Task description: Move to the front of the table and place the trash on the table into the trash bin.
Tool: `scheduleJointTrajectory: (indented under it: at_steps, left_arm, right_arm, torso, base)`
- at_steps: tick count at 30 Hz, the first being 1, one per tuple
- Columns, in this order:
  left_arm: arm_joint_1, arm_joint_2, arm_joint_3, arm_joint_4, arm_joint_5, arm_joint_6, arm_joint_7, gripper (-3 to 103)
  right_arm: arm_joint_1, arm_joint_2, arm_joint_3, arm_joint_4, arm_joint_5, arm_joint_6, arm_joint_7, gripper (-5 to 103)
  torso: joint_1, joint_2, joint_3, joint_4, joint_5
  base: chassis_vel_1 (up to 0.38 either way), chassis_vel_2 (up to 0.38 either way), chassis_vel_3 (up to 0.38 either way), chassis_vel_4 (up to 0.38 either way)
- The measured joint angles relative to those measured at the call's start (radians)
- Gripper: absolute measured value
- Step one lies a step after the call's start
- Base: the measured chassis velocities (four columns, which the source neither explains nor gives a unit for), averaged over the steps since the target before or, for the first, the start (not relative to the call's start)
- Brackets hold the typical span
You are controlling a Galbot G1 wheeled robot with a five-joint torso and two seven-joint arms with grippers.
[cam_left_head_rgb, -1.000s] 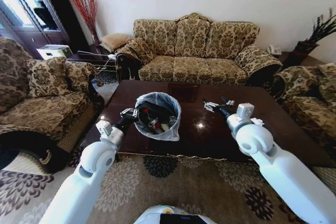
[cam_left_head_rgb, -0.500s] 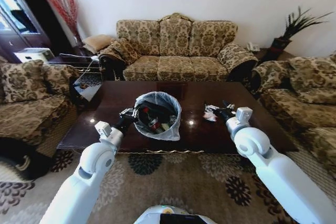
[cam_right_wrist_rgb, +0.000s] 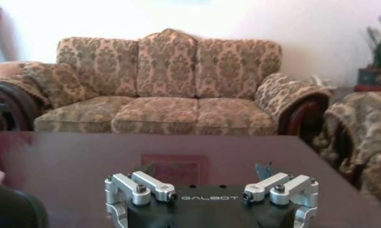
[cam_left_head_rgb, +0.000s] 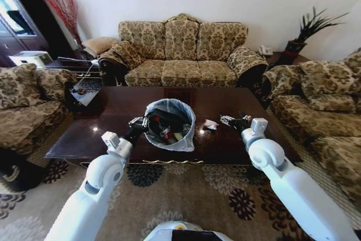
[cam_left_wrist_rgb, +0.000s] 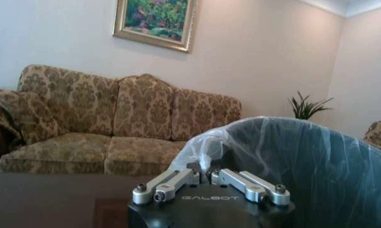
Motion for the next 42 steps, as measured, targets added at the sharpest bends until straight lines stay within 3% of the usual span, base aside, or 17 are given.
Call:
scheduleJointTrajectory:
  at_steps: [11, 25, 27, 30, 33, 37, 42]
  left_arm:
    - [0.004, -0.01, 0.002, -0.001, 0.005, -0.002, 0.003, 3]
    - [0.012, -0.017, -0.001, -0.002, 0.012, -0.012, 0.006, 3]
    - [0.012, -0.019, -0.001, -0.002, 0.015, -0.015, 0.006, 3]
    - [0.011, -0.023, -0.001, -0.002, 0.016, -0.015, 0.006, 3]
    - [0.01, -0.023, -0.001, -0.002, 0.016, -0.016, 0.006, 3]
    - [0.01, -0.02, -0.005, -0.002, 0.016, -0.017, 0.007, 3]
    - [0.01, -0.02, -0.004, 0.002, 0.028, -0.013, 0.01, 3]
  right_arm:
    - [-0.014, 0.023, -0.007, -0.012, -0.018, 0.045, -0.02, 100]
    - [-0.016, 0.034, -0.036, -0.014, -0.057, 0.03, -0.021, 100]
    - [-0.031, 0.037, -0.036, -0.009, -0.064, -0.021, -0.058, 100]
    - [-0.061, 0.051, -0.049, -0.02, -0.094, -0.04, -0.091, 100]
    - [-0.097, 0.085, -0.068, -0.068, -0.15, -0.004, -0.119, 100]
    - [-0.136, 0.156, -0.074, -0.209, -0.246, 0.089, -0.222, 100]
    - [-0.133, 0.189, -0.076, -0.275, -0.245, 0.111, -0.261, 100]
  torso:
    - [0.0, 0.0, 0.0, 0.0009, -0.0005]
    - [0.0, 0.0, 0.0, 0.0003, -0.0005]
    - [0.001, 0.0, 0.0, 0.0006, -0.0004]
    - [0.001, 0.0, 0.001, 0.0004, -0.0009]
    - [0.001, 0.0, 0.001, 0.0003, -0.0005]
    - [-0.001, 0.0, 0.0, 0.0003, -0.0004]
    - [-0.001, 0.0, 0.0, 0.0002, -0.0002]
  base:
    - [-0.011, -0.007, 0.012, 0.01]
    - [-0.114, 0.091, 0.114, -0.102]
    - [-0.185, 0.197, 0.197, -0.207]
    - [-0.158, 0.152, 0.135, -0.135]
    - [-0.103, 0.054, 0.063, -0.066]
    - [-0.016, 0.005, 0.001, -0.011]
    - [0.0, 0.0, 0.0, 0.0]
